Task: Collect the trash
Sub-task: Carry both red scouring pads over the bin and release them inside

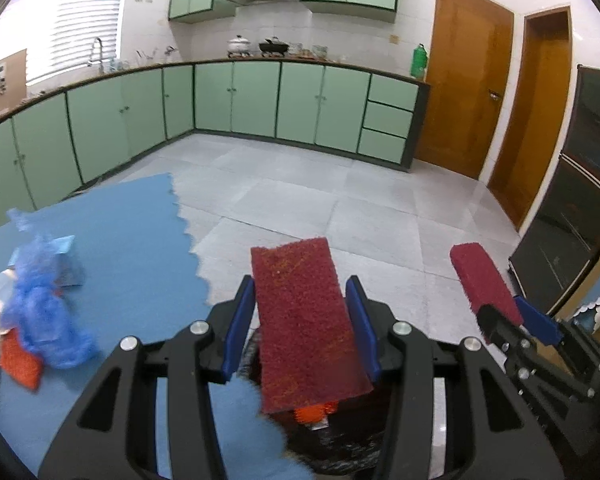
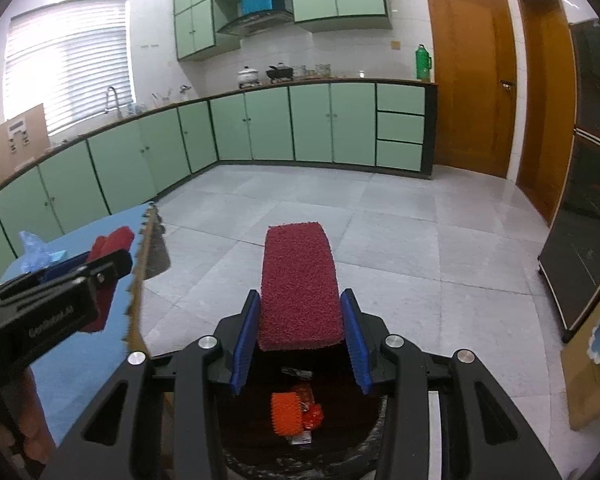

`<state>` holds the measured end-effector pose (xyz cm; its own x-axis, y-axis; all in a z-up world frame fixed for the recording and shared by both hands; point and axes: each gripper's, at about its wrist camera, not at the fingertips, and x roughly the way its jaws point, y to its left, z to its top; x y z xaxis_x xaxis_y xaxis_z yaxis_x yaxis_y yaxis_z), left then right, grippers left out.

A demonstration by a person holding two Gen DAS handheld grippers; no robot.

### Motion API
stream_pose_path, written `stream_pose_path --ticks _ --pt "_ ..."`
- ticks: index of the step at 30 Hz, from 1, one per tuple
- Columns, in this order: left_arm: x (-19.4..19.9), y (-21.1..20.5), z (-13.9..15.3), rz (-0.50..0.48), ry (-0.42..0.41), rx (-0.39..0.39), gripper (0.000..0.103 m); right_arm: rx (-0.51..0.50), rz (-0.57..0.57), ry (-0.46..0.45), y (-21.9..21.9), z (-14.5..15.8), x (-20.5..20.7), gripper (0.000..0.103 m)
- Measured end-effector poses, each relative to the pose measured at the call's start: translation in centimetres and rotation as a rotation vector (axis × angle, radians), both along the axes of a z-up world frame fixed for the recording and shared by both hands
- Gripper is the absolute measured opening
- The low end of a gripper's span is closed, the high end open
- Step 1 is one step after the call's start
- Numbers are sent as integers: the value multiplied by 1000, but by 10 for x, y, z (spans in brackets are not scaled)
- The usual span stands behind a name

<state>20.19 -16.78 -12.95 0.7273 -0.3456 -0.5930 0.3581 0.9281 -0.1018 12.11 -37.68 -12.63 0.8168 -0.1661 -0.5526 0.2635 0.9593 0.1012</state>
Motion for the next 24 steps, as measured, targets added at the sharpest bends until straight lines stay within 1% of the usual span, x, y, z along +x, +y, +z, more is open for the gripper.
stream_pose_path --ticks 8,9,10,11,13,18,20,21,23,24 --pt "17 -30 -16 -28 27 19 46 15 -19 42 -25 -24 18 41" --pt "18 -32 -18 -34 36 19 46 19 -17 48 -27 -27 19 43" --pt "21 -35 -20 -49 52 14 48 23 -17 54 -29 -30 20 60" --pt "21 -37 -21 -60 65 5 59 24 -26 62 -31 -33 20 67" --pt "24 -36 -20 -68 76 -20 69 18 -39 60 -33 -37 19 68" --pt "21 -30 -11 -65 51 -47 70 28 -68 61 -37 -39 15 69" --pt "17 -24 -4 -53 22 -45 73 27 -75 58 -37 -36 13 74" --pt "15 -20 0 -46 6 -41 74 23 -80 55 -37 -35 10 80" --pt "11 -10 7 -29 -25 -35 78 12 -85 45 -32 -29 7 86" --pt "8 -5 12 -20 -41 -31 79 8 -86 42 -29 -27 6 91"
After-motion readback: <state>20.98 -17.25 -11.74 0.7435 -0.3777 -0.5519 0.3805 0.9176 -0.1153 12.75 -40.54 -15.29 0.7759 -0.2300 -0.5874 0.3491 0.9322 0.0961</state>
